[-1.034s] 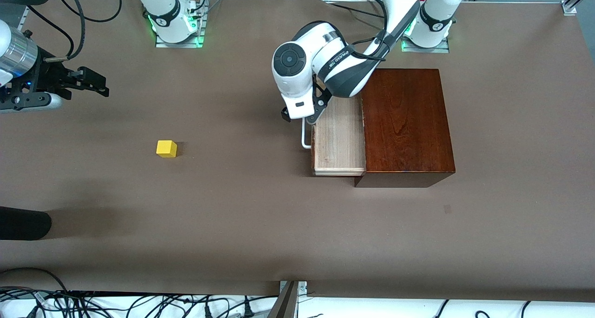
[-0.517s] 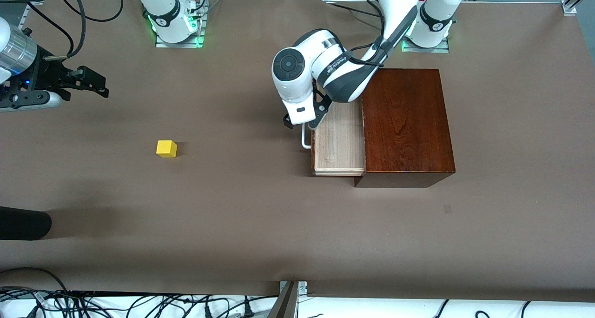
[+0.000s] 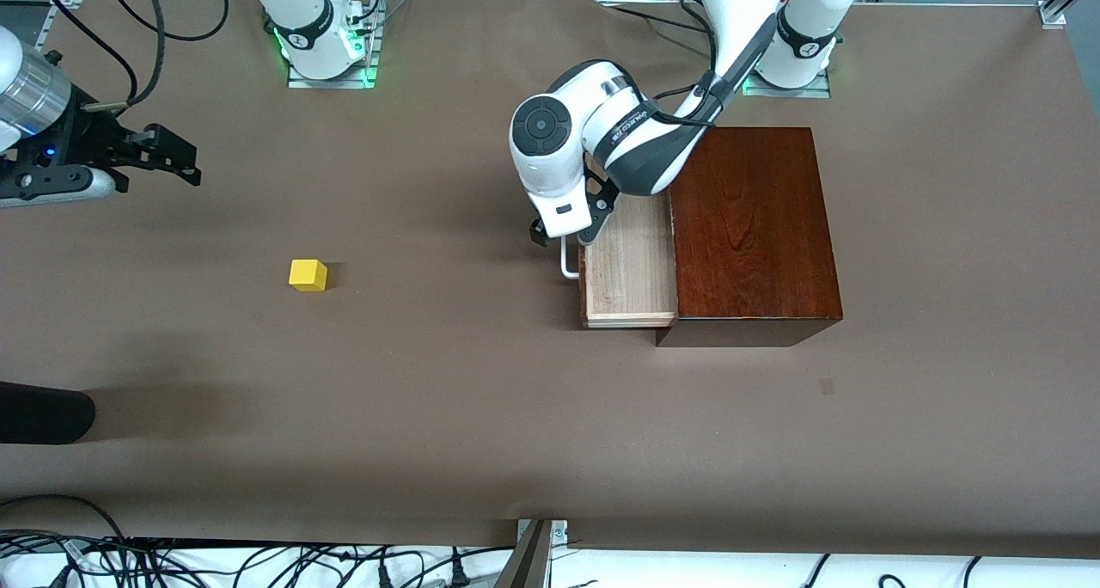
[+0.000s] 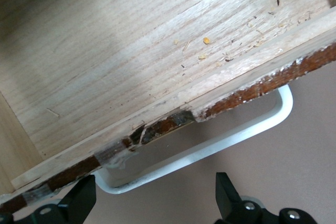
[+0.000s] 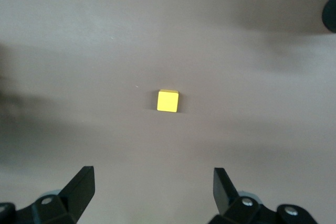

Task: Open drawer, take yellow block, close drawer
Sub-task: 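Push the drawer shut into the box with the left gripper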

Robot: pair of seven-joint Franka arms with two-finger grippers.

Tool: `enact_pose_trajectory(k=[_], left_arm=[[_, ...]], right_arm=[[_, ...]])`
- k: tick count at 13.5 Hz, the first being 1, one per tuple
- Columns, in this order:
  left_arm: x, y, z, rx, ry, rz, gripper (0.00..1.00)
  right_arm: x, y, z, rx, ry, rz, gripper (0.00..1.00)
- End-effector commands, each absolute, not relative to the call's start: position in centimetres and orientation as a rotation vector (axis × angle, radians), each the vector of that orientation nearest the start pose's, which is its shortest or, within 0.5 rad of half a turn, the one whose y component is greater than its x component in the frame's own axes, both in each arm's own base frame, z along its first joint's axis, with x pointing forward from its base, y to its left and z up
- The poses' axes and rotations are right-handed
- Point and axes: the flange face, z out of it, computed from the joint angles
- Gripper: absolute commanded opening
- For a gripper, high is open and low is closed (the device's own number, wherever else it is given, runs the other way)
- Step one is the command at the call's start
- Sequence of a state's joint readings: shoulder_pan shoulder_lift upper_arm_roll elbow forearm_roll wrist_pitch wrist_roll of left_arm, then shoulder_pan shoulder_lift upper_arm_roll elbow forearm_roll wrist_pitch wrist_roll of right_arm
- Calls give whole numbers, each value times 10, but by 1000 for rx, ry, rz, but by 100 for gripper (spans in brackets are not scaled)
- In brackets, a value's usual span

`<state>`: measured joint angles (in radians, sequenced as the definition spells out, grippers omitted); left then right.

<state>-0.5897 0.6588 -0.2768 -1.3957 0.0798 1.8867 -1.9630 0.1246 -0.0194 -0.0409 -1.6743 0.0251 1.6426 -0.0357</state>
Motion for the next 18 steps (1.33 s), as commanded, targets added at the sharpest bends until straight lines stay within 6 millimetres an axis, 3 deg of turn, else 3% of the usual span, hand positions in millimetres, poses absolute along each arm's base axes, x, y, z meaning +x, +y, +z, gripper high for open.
enact_pose_trajectory(k=[1,4,7,9,12,14,16,18], left_arm=[[523,-462,310,-2528,-1559,81,100],[527,-436,313,-2555,-1472,58,100],[535,-403,322,-2605,-1358,73,100],[539,-391,327,-2642,-1274,85,99],[541,-366,331,-2652,-1223,98,87],[545,-348,334,-2665,-1188,107,89],[545,-348,341,-2670,-1202,97,100],[540,-359,368,-2703,-1234,75,100]], right_arm=[[548,60,610,-3116,-202,-30,100],[548,79,609,-3114,-252,-39,100],[551,73,606,-3120,-239,-37,100],[551,71,605,-3122,-234,-35,100],[551,69,602,-3126,-230,-14,100],[552,59,600,-3128,-213,-2,100],[555,53,596,-3129,-197,12,100],[556,53,594,-3128,-194,15,100]])
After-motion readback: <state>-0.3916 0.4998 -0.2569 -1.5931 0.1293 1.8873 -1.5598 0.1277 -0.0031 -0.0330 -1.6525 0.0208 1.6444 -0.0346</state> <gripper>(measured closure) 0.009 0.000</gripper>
